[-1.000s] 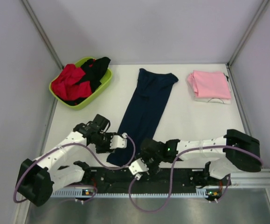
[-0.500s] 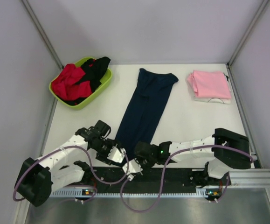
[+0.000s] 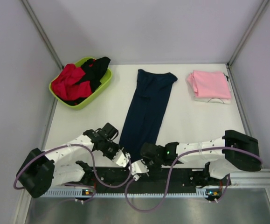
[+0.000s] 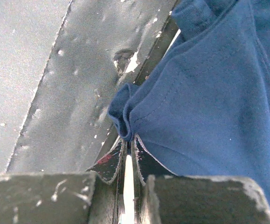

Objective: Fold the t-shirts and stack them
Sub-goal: Grab the bottom of the folded rectangular tshirt with both arms, then fold the folded rectangular tshirt in 1/3 of the way

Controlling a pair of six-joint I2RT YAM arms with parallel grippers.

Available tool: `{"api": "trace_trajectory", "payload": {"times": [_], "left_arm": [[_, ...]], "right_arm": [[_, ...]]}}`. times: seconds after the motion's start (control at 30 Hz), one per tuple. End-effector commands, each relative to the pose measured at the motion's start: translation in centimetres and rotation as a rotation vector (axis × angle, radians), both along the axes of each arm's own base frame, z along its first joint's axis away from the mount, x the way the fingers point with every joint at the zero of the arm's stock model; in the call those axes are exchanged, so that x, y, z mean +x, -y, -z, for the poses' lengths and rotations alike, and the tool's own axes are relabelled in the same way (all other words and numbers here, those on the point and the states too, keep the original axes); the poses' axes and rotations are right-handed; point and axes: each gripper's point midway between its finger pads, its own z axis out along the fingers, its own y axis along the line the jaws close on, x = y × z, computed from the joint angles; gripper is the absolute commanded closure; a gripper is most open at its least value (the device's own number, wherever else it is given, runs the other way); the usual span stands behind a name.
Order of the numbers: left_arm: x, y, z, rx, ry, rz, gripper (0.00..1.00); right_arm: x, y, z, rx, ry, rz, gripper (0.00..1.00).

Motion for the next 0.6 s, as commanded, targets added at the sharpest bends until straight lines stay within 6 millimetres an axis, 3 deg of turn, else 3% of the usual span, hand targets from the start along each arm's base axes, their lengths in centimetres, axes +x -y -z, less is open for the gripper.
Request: {"api": "trace_trajectory", "payload": {"times": [0.0, 0.03, 0.13, 0.27, 0.4, 0.57], "left_arm": [[-0.2, 1.2, 0.1, -0.027, -0.056, -0.042, 0.90], [-0.4, 1.5, -0.5, -0.034, -0.085, -0.063, 1.00], [2.1, 2.5, -2.7, -0.039, -0.082, -0.222, 1.00], [6.8, 4.1, -6.3, -0.103, -0.099, -0.404, 1.00], [12.6, 5.7, -9.3, -0.146, -0.167, -0.595, 1.00], [19.7, 6.4, -9.4, -0.105, -0.208, -0.744, 1.00]], "right_arm": [[0.2, -0.8, -2.5, 0.101, -0.056, 0.086, 1.00], [0.4, -0.8, -3.0, 0.125, -0.073, 0.106, 1.00], [2.6, -0.9, -5.7, 0.223, -0.115, 0.229, 1.00], [8.2, 0.3, -9.5, 0.385, -0.169, 0.428, 1.00], [13.9, 1.9, -11.3, 0.471, -0.141, 0.588, 1.00], [21.3, 4.5, -11.9, 0.503, -0.076, 0.744, 1.00]]}}
